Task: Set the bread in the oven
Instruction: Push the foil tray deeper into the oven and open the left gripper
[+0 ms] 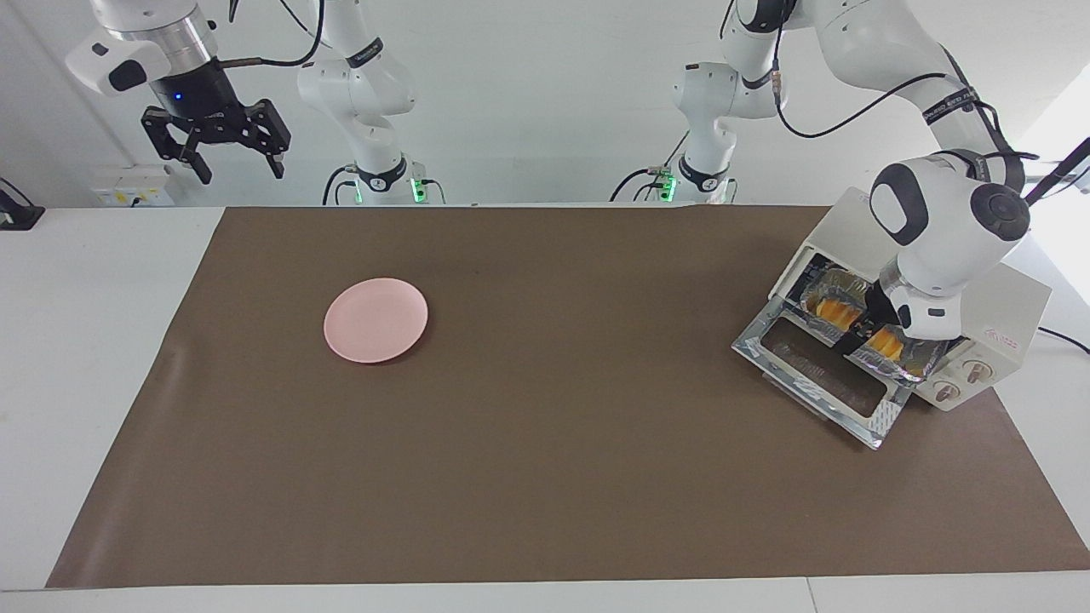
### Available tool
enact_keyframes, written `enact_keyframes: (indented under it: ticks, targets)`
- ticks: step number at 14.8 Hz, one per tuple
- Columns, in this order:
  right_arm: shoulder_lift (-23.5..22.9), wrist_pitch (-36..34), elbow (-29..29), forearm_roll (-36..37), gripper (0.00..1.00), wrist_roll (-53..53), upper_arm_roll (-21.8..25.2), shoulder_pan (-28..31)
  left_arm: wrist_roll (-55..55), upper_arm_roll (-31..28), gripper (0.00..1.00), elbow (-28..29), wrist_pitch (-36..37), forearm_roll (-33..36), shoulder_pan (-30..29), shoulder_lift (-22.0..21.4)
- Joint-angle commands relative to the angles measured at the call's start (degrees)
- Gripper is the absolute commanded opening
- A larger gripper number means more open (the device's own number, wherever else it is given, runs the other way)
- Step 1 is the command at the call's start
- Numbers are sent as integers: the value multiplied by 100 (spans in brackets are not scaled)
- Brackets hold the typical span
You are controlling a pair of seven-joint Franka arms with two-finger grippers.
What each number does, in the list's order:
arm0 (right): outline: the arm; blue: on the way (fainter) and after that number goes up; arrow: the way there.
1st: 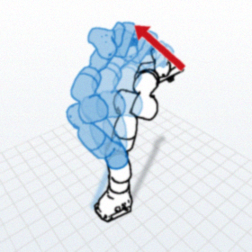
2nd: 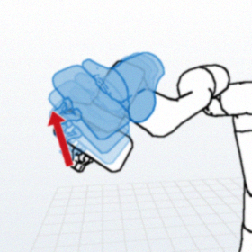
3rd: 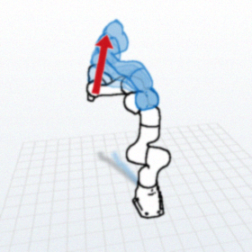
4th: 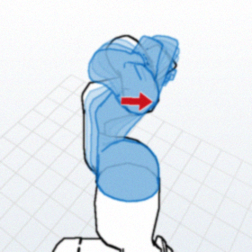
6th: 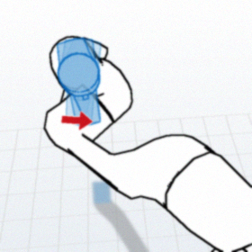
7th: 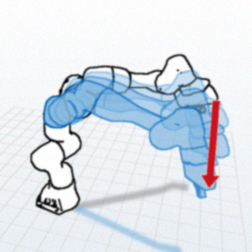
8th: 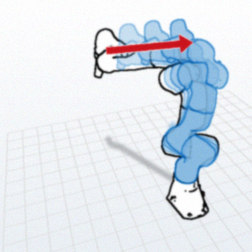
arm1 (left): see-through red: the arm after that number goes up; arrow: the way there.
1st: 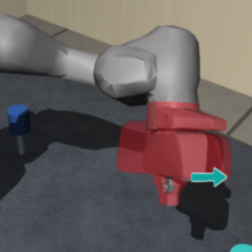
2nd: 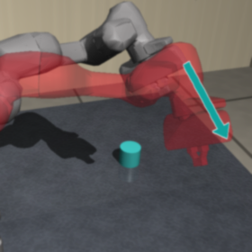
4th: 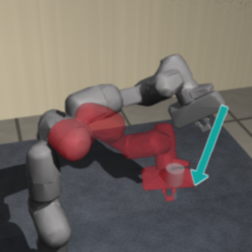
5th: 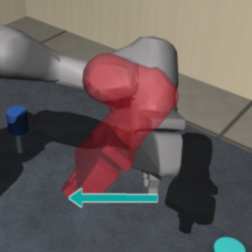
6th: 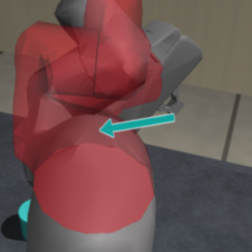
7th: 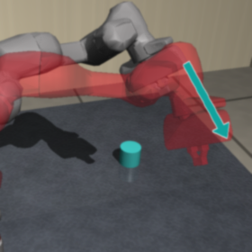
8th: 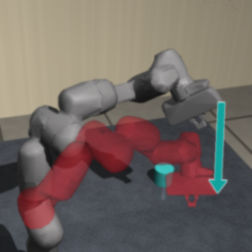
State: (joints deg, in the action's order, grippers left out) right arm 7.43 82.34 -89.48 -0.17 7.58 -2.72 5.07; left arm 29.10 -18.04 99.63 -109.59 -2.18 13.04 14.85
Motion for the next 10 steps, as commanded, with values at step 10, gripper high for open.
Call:
enact_keyframes:
  ticks: [10]
  targets:
    - [215, -78, -122, 8, 100, 103, -44, 82, -1854, 20, 100, -1200, 2063, 86, 235, -938]
